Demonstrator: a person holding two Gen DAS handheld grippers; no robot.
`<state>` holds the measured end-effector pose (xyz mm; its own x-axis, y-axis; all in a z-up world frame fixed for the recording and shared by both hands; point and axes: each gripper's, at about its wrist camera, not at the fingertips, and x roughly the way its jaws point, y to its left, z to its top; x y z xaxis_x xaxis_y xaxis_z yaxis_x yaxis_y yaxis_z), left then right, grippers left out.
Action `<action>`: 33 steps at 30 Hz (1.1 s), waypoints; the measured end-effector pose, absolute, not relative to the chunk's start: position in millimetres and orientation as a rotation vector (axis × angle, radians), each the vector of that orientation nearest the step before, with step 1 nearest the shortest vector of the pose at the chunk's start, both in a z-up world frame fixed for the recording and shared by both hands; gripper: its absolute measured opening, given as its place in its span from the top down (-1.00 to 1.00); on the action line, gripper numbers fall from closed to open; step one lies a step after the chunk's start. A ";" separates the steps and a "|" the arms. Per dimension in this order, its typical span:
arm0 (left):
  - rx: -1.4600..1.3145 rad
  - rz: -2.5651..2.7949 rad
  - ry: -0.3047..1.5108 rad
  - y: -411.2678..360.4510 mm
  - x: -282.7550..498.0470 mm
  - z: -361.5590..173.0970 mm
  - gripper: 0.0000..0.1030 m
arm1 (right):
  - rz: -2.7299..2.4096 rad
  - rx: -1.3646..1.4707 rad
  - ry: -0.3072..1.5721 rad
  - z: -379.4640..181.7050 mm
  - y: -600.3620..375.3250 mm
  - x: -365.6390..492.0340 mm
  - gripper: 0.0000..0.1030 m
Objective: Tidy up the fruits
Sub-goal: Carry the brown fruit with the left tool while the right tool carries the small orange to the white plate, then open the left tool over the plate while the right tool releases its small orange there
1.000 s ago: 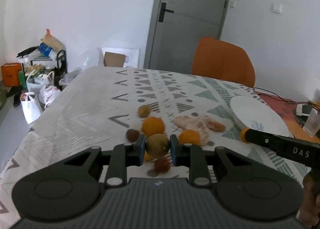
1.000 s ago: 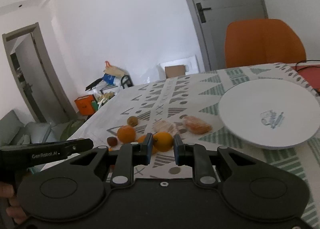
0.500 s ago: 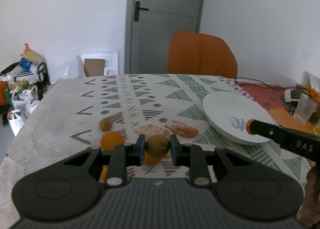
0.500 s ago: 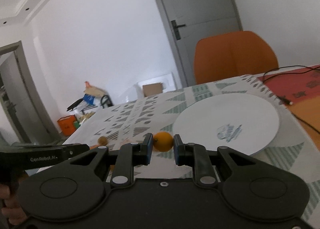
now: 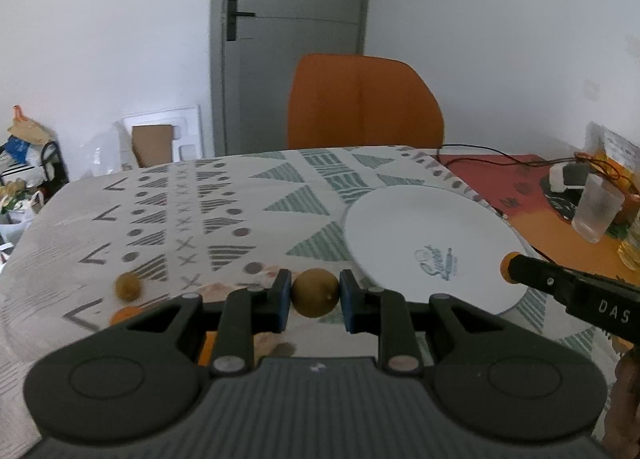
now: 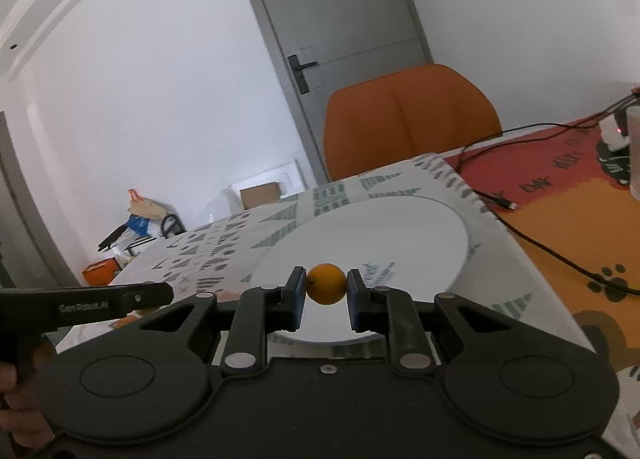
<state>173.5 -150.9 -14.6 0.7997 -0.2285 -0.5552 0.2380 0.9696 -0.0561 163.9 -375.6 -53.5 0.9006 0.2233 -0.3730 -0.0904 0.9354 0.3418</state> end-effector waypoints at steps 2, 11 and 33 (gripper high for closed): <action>0.022 -0.267 0.595 -159.0 178.6 -15.4 0.53 | 0.158 0.330 0.421 -55.1 -379.7 165.0 0.61; 0.036 -0.334 0.596 -189.3 197.0 -17.8 0.53 | 0.124 0.328 0.414 -55.9 -393.2 164.7 0.61; 0.001 -0.278 0.610 -171.0 200.3 -16.2 0.04 | 0.122 0.316 0.434 -56.5 -385.0 174.7 0.61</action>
